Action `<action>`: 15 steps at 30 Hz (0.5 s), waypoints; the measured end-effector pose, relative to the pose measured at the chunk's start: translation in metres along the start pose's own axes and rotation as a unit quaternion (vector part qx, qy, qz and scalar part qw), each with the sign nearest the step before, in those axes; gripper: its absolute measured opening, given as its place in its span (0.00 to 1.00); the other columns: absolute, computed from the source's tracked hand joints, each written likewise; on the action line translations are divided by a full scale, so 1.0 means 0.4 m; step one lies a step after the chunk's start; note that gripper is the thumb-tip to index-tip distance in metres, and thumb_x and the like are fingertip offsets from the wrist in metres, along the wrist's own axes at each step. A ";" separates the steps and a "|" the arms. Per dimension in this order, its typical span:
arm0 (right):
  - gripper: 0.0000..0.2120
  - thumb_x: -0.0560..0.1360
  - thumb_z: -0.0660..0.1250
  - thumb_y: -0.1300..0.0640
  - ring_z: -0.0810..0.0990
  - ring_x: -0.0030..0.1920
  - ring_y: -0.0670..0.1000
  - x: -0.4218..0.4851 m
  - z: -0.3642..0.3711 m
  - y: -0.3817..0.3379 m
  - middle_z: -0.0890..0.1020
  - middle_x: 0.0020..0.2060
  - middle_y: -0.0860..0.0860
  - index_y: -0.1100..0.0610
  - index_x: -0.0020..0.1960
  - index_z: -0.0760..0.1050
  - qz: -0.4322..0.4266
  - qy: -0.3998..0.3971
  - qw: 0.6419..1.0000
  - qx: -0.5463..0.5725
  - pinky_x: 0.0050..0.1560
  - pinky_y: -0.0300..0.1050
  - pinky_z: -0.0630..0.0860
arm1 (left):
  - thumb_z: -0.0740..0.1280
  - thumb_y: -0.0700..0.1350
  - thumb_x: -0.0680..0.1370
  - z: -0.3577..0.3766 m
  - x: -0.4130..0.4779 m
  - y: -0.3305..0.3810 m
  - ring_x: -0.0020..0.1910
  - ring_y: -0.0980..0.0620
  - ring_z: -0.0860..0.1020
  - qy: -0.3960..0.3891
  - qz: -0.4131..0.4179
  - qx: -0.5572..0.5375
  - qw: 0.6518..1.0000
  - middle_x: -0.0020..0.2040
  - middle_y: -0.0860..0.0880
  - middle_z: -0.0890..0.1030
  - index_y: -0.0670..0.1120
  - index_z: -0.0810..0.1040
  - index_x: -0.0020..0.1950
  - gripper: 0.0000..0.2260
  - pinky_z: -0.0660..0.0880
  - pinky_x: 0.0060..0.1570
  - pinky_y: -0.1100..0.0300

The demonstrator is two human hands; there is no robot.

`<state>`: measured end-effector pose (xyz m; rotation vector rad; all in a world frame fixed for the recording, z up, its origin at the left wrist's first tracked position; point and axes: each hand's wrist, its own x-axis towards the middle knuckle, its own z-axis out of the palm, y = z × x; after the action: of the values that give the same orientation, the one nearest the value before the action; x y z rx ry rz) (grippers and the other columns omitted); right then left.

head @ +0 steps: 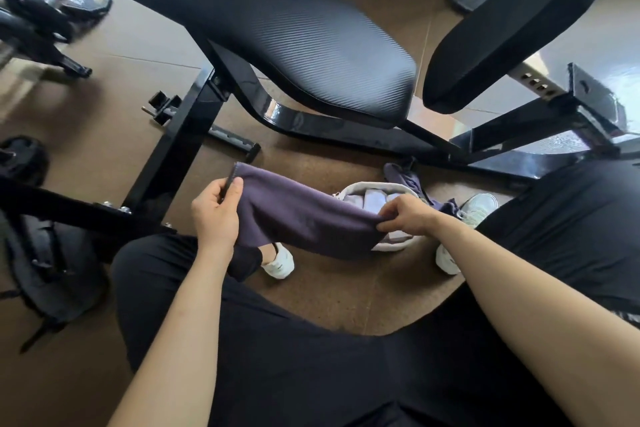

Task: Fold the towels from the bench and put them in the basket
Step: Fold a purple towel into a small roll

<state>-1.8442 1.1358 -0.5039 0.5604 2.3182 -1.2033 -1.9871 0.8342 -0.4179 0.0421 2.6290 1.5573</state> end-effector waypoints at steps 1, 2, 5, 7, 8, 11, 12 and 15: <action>0.02 0.74 0.75 0.59 0.77 0.38 0.44 0.001 -0.008 0.005 0.83 0.37 0.46 0.53 0.44 0.84 0.010 0.019 1.000 0.021 0.43 0.38 0.72 | 0.66 0.47 0.82 -0.002 0.006 -0.007 0.40 0.60 0.77 0.007 -0.013 -0.003 1.000 0.39 0.53 0.81 0.49 0.80 0.43 0.09 0.74 0.41 0.62; 0.02 0.75 0.75 0.58 0.77 0.39 0.44 0.000 -0.016 0.006 0.83 0.37 0.46 0.53 0.43 0.83 0.016 0.043 0.998 0.052 0.44 0.39 0.72 | 0.66 0.47 0.82 -0.004 0.010 -0.011 0.40 0.58 0.77 0.014 -0.022 -0.002 1.000 0.39 0.52 0.81 0.48 0.80 0.44 0.09 0.74 0.42 0.60; 0.05 0.78 0.72 0.58 0.78 0.40 0.46 -0.008 -0.037 -0.008 0.81 0.37 0.48 0.56 0.43 0.80 0.018 0.103 0.976 0.191 0.44 0.39 0.73 | 0.66 0.47 0.83 -0.001 0.011 -0.017 0.39 0.57 0.76 0.033 -0.049 0.009 0.998 0.38 0.50 0.80 0.43 0.80 0.44 0.10 0.73 0.40 0.59; 0.04 0.80 0.69 0.57 0.81 0.47 0.49 -0.012 -0.047 -0.022 0.83 0.42 0.51 0.55 0.47 0.80 0.020 0.134 0.960 0.246 0.50 0.44 0.77 | 0.66 0.46 0.83 0.007 0.005 -0.017 0.37 0.58 0.75 0.037 -0.061 0.019 0.997 0.37 0.50 0.79 0.42 0.79 0.44 0.11 0.71 0.38 0.61; 0.04 0.81 0.68 0.57 0.82 0.50 0.51 -0.012 -0.052 -0.028 0.84 0.45 0.52 0.55 0.49 0.81 0.018 0.146 0.954 0.260 0.53 0.47 0.78 | 0.66 0.46 0.83 0.010 0.004 -0.019 0.37 0.57 0.75 0.037 -0.066 0.021 0.997 0.37 0.50 0.78 0.42 0.79 0.43 0.11 0.70 0.37 0.61; 0.04 0.81 0.67 0.57 0.83 0.52 0.53 -0.013 -0.067 -0.041 0.84 0.48 0.54 0.52 0.51 0.81 0.013 0.174 0.941 0.290 0.54 0.51 0.82 | 0.65 0.47 0.83 0.014 0.010 -0.028 0.38 0.55 0.75 0.033 -0.070 0.041 0.996 0.37 0.49 0.79 0.43 0.78 0.42 0.12 0.71 0.37 0.58; 0.04 0.81 0.68 0.57 0.84 0.52 0.54 -0.015 -0.071 -0.045 0.84 0.48 0.54 0.53 0.51 0.81 0.012 0.184 0.938 0.294 0.52 0.51 0.83 | 0.65 0.48 0.83 0.015 0.011 -0.030 0.38 0.54 0.75 0.032 -0.068 0.059 0.995 0.37 0.49 0.79 0.44 0.78 0.41 0.13 0.70 0.37 0.57; 0.04 0.81 0.68 0.58 0.85 0.48 0.54 -0.028 -0.082 -0.063 0.84 0.45 0.55 0.56 0.52 0.81 -0.001 0.225 0.938 0.265 0.39 0.43 0.83 | 0.66 0.50 0.82 0.019 0.009 -0.025 0.38 0.53 0.75 0.027 -0.053 0.099 0.993 0.37 0.50 0.79 0.47 0.76 0.39 0.14 0.68 0.37 0.57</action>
<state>-1.8563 1.1482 -0.4645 1.1188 2.3252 -1.8802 -1.9897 0.8363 -0.4304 -0.1281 2.7681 1.2786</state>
